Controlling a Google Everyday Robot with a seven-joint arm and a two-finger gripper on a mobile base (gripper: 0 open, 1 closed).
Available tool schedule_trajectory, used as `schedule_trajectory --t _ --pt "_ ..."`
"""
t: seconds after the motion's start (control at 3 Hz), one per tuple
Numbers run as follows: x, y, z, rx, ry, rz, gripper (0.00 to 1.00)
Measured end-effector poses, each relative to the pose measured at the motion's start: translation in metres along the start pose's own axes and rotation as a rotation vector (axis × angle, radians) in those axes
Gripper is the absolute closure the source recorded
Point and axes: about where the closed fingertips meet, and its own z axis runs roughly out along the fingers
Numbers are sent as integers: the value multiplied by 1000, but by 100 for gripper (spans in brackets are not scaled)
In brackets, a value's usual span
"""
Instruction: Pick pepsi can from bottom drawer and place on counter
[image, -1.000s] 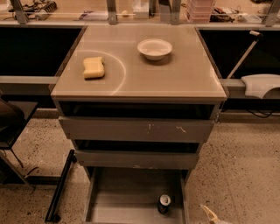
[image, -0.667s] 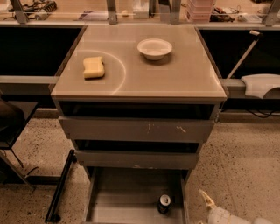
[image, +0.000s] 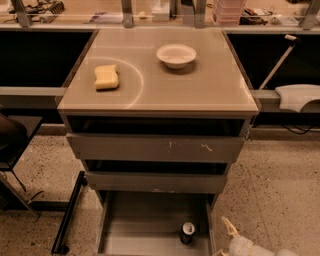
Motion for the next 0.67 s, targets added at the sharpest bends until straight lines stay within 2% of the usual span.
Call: schedule_trajectory --t 0.33,0.67 --pt "35 -26 47 83 39 -54 0" --pt "50 -47 74 199 81 -168 0"
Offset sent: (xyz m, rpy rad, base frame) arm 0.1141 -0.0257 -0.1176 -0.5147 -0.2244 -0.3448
